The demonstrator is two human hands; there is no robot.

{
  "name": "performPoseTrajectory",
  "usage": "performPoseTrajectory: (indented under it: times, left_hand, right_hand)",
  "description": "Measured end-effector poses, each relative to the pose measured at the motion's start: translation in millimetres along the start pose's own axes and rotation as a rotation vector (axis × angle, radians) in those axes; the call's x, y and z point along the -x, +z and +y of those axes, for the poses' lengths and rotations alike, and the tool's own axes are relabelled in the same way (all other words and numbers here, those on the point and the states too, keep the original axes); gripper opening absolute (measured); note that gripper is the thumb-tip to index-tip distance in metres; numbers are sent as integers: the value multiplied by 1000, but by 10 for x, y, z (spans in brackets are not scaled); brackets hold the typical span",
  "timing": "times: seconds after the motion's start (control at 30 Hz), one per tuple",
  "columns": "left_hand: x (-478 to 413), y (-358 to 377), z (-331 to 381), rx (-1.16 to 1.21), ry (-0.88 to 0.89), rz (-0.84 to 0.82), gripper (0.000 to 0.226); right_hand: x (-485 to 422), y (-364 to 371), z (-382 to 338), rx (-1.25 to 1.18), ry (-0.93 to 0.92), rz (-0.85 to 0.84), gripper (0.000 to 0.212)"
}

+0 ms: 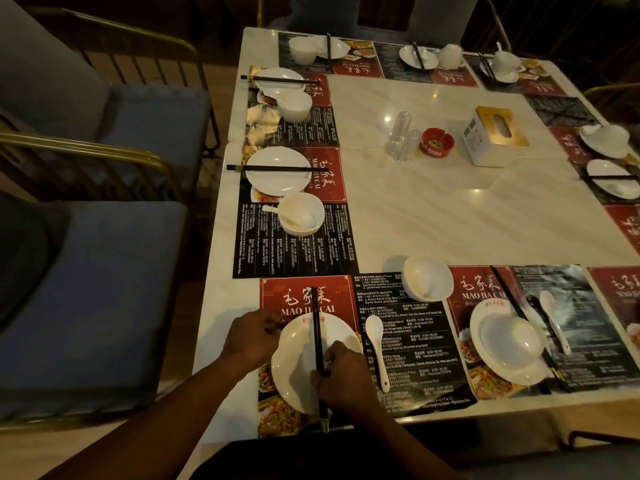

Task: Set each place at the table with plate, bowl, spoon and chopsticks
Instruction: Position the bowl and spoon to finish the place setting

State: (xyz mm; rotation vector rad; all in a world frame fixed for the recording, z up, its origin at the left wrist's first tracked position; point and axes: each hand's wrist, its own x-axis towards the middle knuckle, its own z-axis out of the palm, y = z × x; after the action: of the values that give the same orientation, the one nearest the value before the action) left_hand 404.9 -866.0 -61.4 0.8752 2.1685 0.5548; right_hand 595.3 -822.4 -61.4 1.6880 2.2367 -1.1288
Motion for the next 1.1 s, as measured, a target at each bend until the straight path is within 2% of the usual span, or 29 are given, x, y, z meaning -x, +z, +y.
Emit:
performPoseTrajectory:
  times: [0.17,0.33,0.53,0.7,0.87,0.93,1.0,1.1]
  left_hand:
    - [-10,-24,3,16,-7,10,21]
    - [-85,-45,39,38,3,49,19]
    - [-128,-9,318,54,70,94,17]
    - [-84,135,716,120,200,102,16]
    - [-114,394,1060,68,237,131,12]
    - [-100,505,1219,46,268,105,19]
    - [-75,632,1354,27,267,89,20]
    - [12,768,1466,37,204,132,7]
  right_hand:
    - [6,-42,2,16,-4,49,41]
    - [-6,-377,129,-3,-23,123,21]
    - [-70,-1161,634,-28,130,300,1]
    - [-221,-1649,1070,-100,236,358,4]
    - [-522,-1829,1278,-44,162,289,9]
    - [-633,-1822,1349,-37,113,234,10]
    - [-722,-1768,1407,-12,31,121,13]
    - [-679,-1544,1341,60,-88,-125,18]
